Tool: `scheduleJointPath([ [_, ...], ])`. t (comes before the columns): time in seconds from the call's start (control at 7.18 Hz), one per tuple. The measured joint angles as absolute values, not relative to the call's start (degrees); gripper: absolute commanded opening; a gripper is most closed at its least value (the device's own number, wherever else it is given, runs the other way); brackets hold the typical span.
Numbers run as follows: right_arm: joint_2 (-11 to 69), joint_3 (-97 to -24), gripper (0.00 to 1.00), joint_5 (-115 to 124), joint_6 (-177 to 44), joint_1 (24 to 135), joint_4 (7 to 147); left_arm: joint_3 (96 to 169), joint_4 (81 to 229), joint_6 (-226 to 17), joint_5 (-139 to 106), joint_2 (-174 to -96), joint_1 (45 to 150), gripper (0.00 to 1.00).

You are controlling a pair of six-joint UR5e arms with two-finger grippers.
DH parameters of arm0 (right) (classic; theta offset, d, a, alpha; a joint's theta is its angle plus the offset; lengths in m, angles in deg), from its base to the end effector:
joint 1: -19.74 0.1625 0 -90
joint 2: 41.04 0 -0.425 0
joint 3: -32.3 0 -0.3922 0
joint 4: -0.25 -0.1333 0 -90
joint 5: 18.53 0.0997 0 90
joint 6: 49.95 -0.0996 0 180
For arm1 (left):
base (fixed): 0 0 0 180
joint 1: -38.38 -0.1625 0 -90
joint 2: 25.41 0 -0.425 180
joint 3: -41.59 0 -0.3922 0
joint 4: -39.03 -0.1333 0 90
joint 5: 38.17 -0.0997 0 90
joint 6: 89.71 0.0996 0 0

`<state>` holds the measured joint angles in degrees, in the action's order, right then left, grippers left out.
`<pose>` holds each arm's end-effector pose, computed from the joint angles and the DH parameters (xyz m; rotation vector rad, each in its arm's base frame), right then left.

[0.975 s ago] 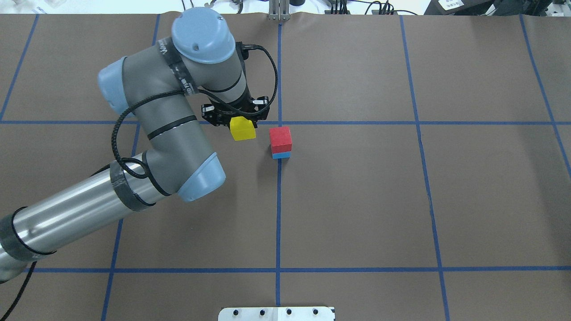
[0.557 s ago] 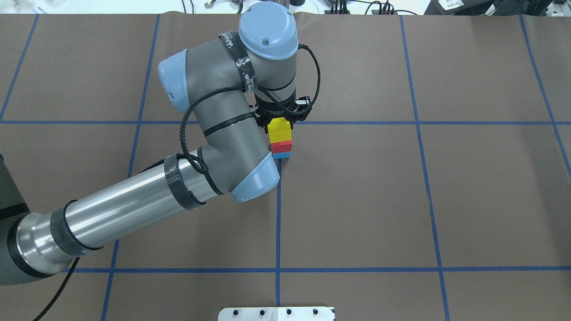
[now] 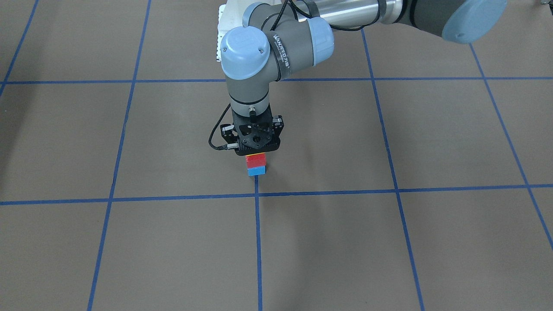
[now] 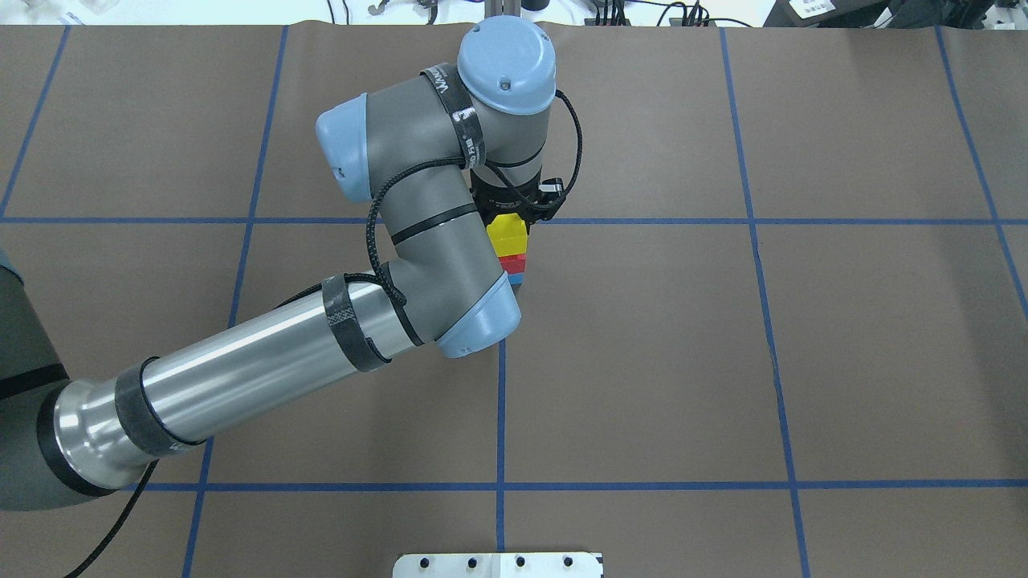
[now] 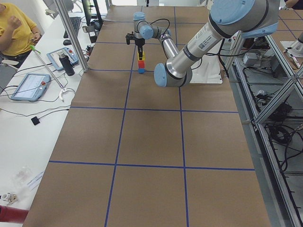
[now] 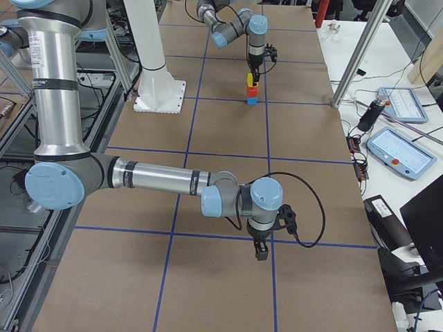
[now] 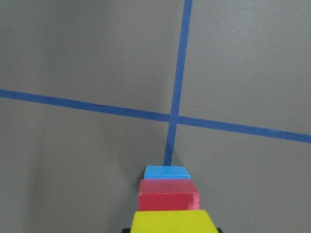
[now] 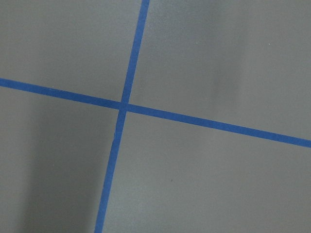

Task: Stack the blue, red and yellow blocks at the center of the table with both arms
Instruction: 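Lower the yellow cube onto the red cube with the left gripper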

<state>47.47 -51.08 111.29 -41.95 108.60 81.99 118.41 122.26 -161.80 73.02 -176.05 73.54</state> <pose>0.0594 -0.5067 0.6934 0.0940 -0.6913 -0.1720 0.5749 -0.5240 0.0873 -0.0032 0.7864 -0.1541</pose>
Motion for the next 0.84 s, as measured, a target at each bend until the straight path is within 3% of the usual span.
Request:
scheduleJointPath([
  [0.7, 47.44, -51.07, 1.00, 111.29, -41.95, 108.60, 81.99, 116.64, 124.89, -159.44, 73.19, -175.65, 73.48, 0.04],
  [0.84, 47.44, -51.04, 1.00, 111.29, -41.95, 108.60, 81.99, 116.66, 124.90, -159.23, 73.24, -175.47, 73.47, 0.09],
])
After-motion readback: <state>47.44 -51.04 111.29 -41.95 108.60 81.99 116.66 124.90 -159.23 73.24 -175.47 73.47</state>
